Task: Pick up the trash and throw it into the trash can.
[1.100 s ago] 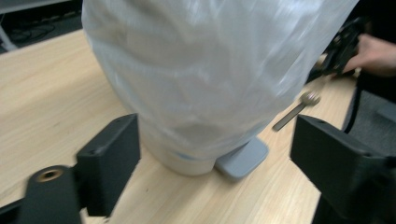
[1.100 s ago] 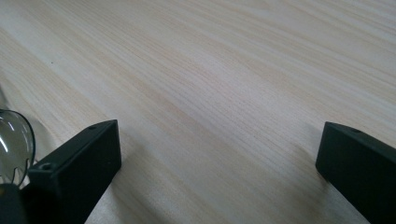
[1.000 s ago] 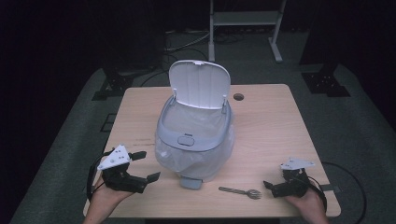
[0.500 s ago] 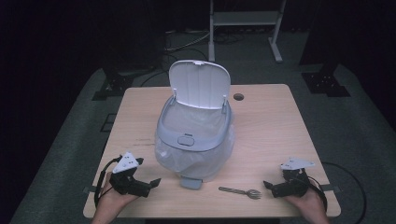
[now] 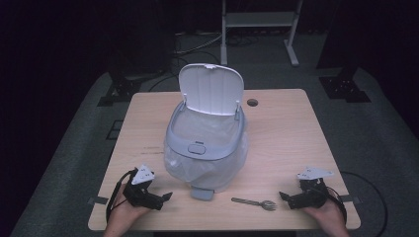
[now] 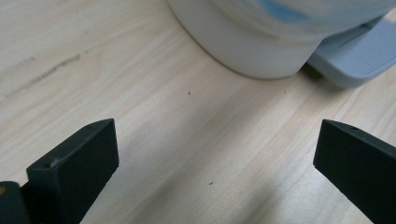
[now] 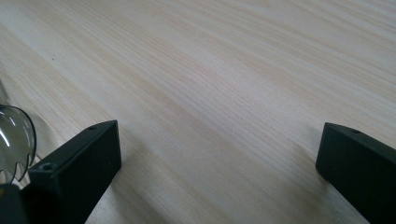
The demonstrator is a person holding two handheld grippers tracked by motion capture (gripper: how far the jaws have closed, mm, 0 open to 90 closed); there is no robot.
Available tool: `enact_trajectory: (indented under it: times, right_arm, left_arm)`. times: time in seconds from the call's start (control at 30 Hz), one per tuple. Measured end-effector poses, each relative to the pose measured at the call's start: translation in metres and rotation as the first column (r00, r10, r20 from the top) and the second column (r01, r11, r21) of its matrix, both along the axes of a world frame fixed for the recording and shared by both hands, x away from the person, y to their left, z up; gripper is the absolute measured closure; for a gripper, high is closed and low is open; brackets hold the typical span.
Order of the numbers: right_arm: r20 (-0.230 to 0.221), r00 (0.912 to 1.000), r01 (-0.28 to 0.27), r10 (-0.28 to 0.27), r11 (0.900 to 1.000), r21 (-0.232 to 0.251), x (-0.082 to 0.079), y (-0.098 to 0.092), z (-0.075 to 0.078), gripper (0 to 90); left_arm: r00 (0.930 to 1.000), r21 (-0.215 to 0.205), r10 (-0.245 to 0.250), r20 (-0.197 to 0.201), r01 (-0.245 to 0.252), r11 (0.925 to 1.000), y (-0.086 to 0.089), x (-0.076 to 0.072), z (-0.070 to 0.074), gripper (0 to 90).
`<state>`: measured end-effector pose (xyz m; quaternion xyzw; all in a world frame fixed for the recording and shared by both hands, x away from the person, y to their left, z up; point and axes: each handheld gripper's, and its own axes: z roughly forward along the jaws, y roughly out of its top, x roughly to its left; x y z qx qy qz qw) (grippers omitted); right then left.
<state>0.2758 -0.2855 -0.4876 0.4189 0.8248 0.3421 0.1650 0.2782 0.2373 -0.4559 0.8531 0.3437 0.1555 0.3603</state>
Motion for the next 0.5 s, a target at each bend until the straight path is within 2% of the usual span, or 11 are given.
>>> enact_trajectory:
  times: [0.1, 0.27, 0.43, 0.5]
  right_arm:
    - [0.004, 1.0000, 0.006, -0.006, 1.000, 0.009, 0.000, -0.001, 0.003, 0.0]
    - [0.012, 0.9999, -0.010, 0.010, 1.000, 0.015, -0.001, -0.003, 0.006, 0.0]
    - [0.012, 0.9996, -0.026, 0.026, 0.999, 0.027, -0.001, -0.002, 0.009, 0.0]
    - [0.017, 0.9994, -0.030, 0.030, 0.999, 0.028, -0.002, -0.002, 0.010, 0.0]
  left_arm:
    - [0.9998, 0.005, 0.003, -0.021, -0.003, 1.0000, 0.000, 0.002, -0.006, 0.0]
    - [0.9990, 0.043, 0.013, -0.042, -0.011, 0.9990, 0.001, 0.006, -0.017, 0.0]
    - [0.9984, 0.042, 0.027, -0.050, -0.025, 0.9988, 0.005, 0.009, -0.022, 0.0]
    - [0.9988, 0.035, 0.028, -0.040, -0.026, 0.9991, 0.006, 0.008, -0.024, 0.0]
